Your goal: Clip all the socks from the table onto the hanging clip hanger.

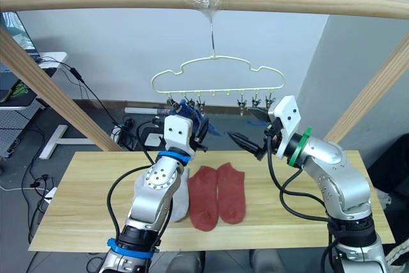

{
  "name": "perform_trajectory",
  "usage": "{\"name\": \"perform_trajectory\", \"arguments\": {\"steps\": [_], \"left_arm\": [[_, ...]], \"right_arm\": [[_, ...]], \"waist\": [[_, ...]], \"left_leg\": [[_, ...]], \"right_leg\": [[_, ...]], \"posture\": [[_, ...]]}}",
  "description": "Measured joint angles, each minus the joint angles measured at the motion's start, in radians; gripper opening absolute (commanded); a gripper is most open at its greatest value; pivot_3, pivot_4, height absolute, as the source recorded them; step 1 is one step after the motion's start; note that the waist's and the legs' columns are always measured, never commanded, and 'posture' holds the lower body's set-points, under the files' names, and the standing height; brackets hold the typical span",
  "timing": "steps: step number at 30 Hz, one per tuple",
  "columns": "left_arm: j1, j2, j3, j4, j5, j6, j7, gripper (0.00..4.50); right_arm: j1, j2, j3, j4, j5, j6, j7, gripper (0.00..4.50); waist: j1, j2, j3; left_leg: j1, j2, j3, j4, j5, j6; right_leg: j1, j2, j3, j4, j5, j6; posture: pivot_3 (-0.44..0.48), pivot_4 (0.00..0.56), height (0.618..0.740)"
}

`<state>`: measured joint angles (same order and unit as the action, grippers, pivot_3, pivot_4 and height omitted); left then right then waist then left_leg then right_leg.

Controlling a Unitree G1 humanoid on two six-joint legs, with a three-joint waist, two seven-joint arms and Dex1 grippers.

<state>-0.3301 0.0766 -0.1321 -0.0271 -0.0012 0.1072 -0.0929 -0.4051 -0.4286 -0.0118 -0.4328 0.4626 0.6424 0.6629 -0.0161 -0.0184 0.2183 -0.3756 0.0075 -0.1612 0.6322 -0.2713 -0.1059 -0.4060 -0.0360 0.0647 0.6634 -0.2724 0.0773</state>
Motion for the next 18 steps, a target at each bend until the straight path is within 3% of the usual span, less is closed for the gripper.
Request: {"name": "perform_trajectory", "arguments": {"steps": [18], "left_arm": [[-0.137, -0.046, 0.013, 0.115, 0.043, -0.052, 0.024, 1.81]], "right_arm": [[-0.009, -0.011, -0.003, 0.024, 0.001, -0.012, -0.031, 4.5]], "waist": [[-0.013, 0.0, 0.0]], "left_leg": [[0.0, 0.0, 0.0, 0.0, 0.0, -0.001]], "right_leg": [[0.0, 0.0, 0.0, 0.0, 0.0, 0.0]], "posture": [[-0.016, 0.185, 0.74]]}}
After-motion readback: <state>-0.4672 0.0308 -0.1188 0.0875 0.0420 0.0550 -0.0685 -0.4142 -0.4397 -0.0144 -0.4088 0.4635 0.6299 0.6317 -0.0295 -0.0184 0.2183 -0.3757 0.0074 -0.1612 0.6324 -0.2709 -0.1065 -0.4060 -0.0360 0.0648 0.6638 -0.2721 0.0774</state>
